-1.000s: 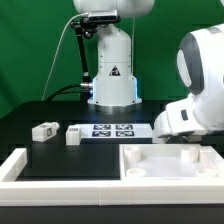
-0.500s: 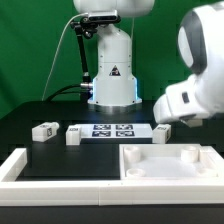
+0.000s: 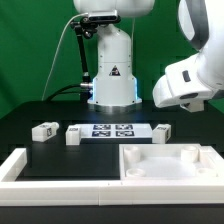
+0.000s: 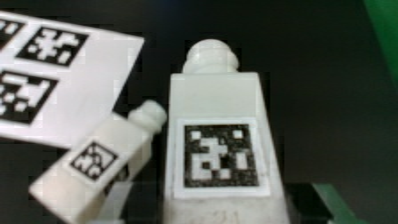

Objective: Assemble one leg

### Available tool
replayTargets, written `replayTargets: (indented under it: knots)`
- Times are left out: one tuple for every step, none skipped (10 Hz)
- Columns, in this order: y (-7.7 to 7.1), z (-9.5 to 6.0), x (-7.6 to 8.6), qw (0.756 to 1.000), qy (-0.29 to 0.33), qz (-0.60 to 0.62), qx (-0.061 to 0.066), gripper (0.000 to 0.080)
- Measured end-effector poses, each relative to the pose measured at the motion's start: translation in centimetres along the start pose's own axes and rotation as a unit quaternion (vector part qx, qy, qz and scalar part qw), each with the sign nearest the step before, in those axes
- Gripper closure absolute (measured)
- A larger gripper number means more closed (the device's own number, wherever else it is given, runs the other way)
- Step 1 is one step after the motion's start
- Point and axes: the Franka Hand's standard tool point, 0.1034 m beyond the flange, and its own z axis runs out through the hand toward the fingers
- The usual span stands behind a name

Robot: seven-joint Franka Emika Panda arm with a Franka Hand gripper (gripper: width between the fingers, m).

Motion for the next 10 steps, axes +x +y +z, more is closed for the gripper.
replayTargets:
  knots:
    - [0.1, -0.3, 0.2, 0.998, 0.056, 0.003, -0.004, 0.0509]
    - [0.2, -0.3, 0.0, 0.995, 0.1, 0.005, -0.008, 0.0509]
    - [0.6, -0.6, 0.4, 0.99, 0.141, -0.001, -0.011, 0.0509]
    - [1.4, -1.8, 1.0, 0.981, 0.191, -0.007, -0.012, 0.0509]
    - [2.2, -3.0, 0.6, 0.974, 0.225, -0.01, -0.014, 0.0509]
    - [2.8, -4.2, 0.3, 0.968, 0.251, -0.015, -0.017, 0.0509]
    - [3.1, -5.8, 0.7, 0.95, 0.31, -0.016, -0.021, 0.0509]
    - [3.2, -5.3, 0.6, 0.941, 0.337, -0.016, -0.025, 0.0509]
    - [3.3, -5.4, 1.0, 0.925, 0.379, -0.016, -0.028, 0.0509]
    - [3.5, -5.5, 1.1, 0.906, 0.421, -0.016, -0.031, 0.0509]
